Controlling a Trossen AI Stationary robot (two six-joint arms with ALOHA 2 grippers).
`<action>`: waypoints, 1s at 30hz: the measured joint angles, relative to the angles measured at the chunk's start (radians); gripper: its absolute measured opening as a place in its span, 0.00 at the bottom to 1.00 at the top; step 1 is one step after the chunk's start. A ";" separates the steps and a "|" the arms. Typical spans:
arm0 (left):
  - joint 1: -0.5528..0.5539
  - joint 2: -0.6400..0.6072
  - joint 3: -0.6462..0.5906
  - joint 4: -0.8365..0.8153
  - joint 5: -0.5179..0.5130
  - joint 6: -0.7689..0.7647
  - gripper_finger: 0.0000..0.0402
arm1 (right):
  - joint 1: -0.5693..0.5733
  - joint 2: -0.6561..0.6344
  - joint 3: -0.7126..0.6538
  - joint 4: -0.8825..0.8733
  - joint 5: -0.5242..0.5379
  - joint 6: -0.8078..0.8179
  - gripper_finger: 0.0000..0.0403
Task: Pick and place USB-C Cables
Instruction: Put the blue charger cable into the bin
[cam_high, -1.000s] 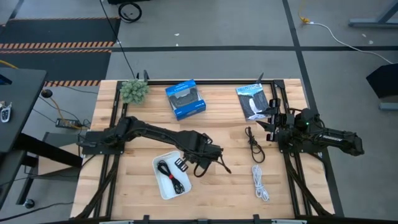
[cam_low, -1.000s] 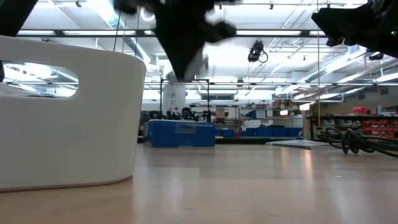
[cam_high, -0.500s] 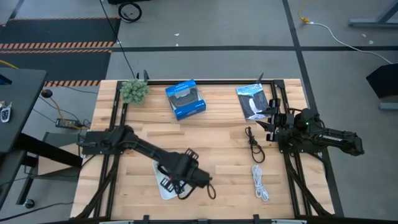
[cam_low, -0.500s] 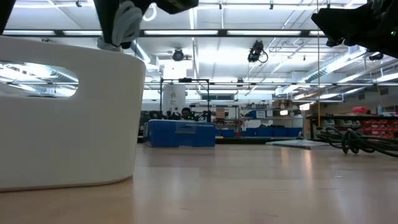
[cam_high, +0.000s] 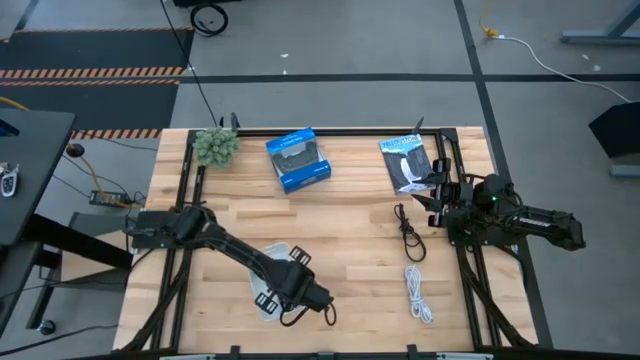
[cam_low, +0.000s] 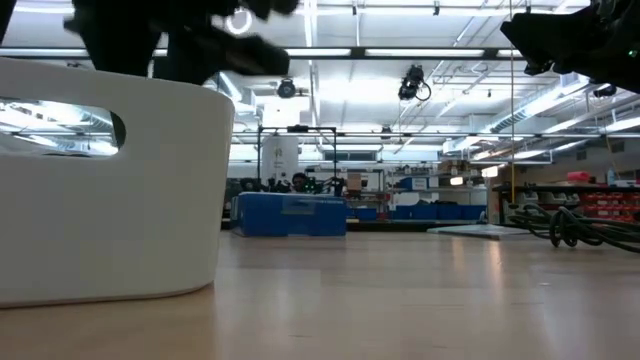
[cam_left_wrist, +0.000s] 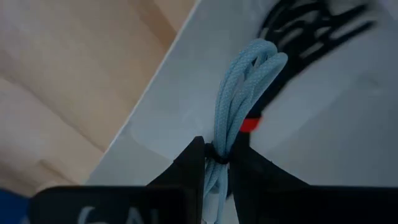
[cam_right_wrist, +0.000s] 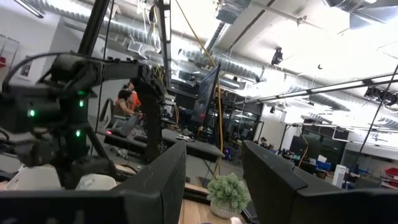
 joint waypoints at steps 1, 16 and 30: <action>0.001 0.000 -0.022 0.016 -0.005 -0.003 0.14 | 0.000 0.000 0.000 0.000 0.000 0.000 0.40; 0.006 -0.002 -0.244 0.203 -0.019 -0.051 0.14 | 0.000 0.000 0.000 0.000 0.000 0.000 0.40; 0.008 0.000 -0.208 0.186 -0.040 -0.148 0.46 | 0.000 0.000 0.000 0.000 0.000 0.000 0.40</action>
